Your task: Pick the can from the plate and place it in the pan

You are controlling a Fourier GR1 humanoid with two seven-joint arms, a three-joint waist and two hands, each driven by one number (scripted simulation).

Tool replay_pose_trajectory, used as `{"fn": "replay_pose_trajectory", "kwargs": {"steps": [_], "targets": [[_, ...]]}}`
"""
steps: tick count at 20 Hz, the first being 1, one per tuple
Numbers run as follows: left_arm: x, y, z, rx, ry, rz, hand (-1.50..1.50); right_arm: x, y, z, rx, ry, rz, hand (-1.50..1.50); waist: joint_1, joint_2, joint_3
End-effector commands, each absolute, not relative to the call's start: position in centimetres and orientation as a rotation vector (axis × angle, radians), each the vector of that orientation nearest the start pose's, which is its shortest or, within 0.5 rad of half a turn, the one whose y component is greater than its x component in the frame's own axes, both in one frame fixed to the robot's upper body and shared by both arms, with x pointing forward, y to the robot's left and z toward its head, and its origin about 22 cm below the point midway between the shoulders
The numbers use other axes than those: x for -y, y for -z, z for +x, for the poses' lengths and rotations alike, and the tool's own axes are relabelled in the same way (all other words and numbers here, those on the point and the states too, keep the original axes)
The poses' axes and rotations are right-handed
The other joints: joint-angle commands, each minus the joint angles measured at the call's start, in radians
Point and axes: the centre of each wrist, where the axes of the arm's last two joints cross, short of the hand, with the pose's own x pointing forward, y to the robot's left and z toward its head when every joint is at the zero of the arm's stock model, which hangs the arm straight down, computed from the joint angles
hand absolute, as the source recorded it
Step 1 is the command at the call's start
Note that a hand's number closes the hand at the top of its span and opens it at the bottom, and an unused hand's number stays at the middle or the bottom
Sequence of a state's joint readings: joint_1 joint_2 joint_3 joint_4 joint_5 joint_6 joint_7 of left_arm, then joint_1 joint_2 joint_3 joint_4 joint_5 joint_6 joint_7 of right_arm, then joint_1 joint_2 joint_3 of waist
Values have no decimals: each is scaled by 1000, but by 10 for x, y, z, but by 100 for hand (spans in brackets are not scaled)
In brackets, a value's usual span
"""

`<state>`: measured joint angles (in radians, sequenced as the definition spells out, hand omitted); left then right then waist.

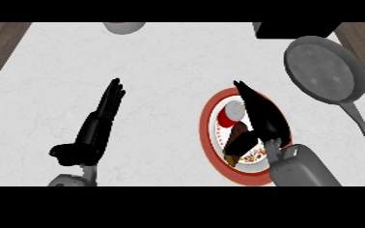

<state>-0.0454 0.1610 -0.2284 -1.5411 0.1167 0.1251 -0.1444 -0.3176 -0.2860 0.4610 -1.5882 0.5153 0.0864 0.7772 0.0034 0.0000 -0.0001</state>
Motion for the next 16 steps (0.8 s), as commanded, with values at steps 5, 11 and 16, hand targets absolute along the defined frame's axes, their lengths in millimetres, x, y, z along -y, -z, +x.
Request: {"fn": "replay_pose_trajectory", "kwargs": {"steps": [5, 11, 16], "targets": [[-223, -12, 254, 1693, 128, -74, 0, 165, -57, 288, 1100, -833, -593, -150, -2, 0, 0], [-192, -7, 240, 1705, 119, -51, 0, 169, -16, 288, 1074, -849, -592, -150, -1, 0, 0], [-205, -16, 246, 1714, 117, -55, 0, 166, -7, 305, 1025, -849, -584, -150, -1, 0, 0]]}}
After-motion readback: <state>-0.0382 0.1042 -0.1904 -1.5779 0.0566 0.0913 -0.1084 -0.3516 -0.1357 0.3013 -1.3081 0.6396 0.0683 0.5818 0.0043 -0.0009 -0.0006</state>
